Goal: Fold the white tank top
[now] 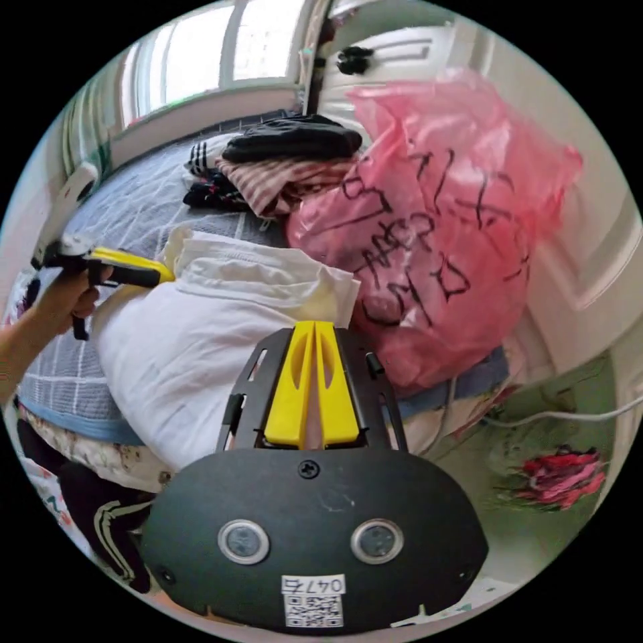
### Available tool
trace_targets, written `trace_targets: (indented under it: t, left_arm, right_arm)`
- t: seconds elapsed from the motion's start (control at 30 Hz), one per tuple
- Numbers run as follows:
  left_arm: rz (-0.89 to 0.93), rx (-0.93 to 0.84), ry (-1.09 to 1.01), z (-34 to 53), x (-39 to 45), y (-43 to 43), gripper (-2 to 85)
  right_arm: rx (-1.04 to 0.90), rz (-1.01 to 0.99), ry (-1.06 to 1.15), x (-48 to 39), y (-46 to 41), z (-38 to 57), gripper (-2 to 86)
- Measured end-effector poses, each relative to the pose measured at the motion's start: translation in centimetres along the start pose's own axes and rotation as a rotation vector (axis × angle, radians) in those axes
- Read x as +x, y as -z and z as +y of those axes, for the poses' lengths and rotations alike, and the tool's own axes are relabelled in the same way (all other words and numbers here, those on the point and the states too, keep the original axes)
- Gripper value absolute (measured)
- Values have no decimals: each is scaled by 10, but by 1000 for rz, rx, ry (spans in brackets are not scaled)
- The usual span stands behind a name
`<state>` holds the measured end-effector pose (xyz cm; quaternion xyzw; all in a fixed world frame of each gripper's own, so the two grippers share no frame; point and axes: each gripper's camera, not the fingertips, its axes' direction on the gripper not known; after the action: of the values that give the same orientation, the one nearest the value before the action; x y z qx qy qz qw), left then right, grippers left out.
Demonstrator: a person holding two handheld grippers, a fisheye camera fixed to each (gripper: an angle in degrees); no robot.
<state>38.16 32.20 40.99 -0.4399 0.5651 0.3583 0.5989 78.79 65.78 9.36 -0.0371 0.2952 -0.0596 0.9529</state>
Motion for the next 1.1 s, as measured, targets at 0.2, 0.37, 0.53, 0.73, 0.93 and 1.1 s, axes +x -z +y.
trace_targets:
  t: [0.2,0.37,0.53,0.73,0.93,1.1]
  left_arm:
    - [2,208,-20,45,2,54,-10]
    - [-19,76,-205,119,34,45,-10]
    - [27,-73,-143,142,25,-9,-10]
    - [95,-55,-61,192,4,19,-10]
    - [26,114,-185,387,-18,145,-10]
    - [-66,153,-3,592,-72,205,-10]
  right_arm:
    - [310,-86,-93,-6,68,24,-5]
    - [295,-50,34,-63,106,37,-6]
    - [25,45,67,-113,60,25,-5]
    - [-11,-22,-56,-139,82,-15,-5]
    - [462,-208,121,-276,230,-33,-1]
    - [529,-522,368,-462,247,-47,-5]
